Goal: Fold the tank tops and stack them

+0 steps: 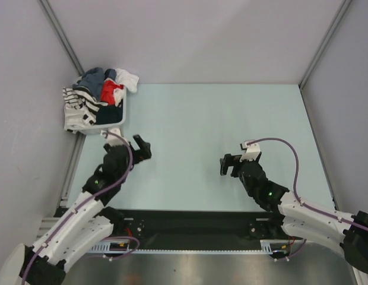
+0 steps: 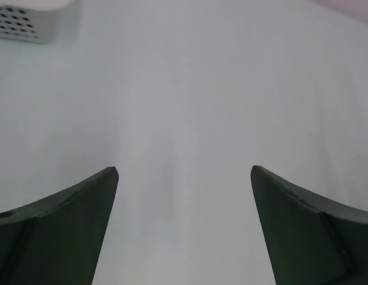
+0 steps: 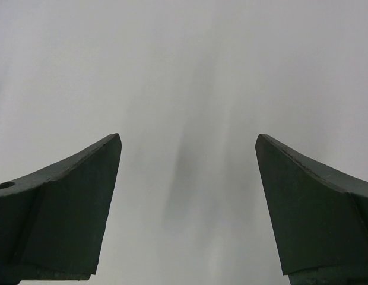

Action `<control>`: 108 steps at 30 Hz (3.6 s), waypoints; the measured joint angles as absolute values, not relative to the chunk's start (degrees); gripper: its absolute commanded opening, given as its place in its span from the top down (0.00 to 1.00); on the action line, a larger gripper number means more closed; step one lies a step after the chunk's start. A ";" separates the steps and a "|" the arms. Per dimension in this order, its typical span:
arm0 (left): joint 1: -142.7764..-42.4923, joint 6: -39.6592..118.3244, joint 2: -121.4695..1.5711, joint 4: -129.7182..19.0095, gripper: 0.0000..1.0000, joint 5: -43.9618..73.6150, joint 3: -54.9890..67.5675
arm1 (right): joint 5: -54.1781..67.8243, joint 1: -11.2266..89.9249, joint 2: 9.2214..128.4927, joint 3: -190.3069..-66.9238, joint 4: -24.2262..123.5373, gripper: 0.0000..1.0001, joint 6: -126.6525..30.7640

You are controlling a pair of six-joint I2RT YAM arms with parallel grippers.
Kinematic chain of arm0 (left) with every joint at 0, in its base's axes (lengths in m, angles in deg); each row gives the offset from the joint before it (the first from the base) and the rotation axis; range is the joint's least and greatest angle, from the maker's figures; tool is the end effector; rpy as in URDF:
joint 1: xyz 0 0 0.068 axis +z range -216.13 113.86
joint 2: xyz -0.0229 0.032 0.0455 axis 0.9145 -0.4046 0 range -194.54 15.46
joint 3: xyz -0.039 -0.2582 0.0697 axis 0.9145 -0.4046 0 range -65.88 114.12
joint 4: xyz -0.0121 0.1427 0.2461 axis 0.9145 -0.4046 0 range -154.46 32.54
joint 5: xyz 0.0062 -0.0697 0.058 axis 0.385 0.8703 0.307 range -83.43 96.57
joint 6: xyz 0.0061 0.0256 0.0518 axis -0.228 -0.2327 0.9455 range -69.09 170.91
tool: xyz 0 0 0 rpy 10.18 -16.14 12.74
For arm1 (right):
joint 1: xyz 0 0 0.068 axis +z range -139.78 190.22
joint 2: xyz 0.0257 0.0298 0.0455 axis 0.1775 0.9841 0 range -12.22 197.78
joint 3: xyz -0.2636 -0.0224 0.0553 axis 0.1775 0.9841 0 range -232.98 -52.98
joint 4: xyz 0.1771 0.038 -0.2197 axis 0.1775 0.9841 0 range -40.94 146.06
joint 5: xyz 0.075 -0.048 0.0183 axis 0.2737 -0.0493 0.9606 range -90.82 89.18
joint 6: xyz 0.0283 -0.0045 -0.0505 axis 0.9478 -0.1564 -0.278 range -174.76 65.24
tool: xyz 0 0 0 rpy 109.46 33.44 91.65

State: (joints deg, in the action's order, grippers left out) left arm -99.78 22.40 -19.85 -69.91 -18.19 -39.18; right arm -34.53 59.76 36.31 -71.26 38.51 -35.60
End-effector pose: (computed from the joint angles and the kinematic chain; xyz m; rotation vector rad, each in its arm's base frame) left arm 0.1651 -0.0889 0.2433 -0.2003 1.9052 -0.3154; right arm 0.1553 0.1465 0.1885 -0.1024 1.8608 0.2681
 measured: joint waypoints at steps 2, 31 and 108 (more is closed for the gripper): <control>-91.70 19.19 -26.52 -72.20 0.00 -15.56 -31.31 | -32.74 59.02 35.17 -71.26 38.40 0.00 -35.95; -55.96 7.89 -78.23 -79.24 0.19 -10.23 13.17 | -23.30 54.60 33.73 -70.32 37.71 0.03 -35.69; -71.65 -0.42 -37.73 -47.48 1.00 0.70 61.12 | -21.33 52.07 33.95 -70.32 38.06 0.06 -35.34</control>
State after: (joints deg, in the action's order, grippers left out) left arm -71.65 -0.42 -37.73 -47.48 0.70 61.12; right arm -21.33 52.07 33.95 -70.32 38.06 -35.34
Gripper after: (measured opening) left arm 0.006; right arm 0.937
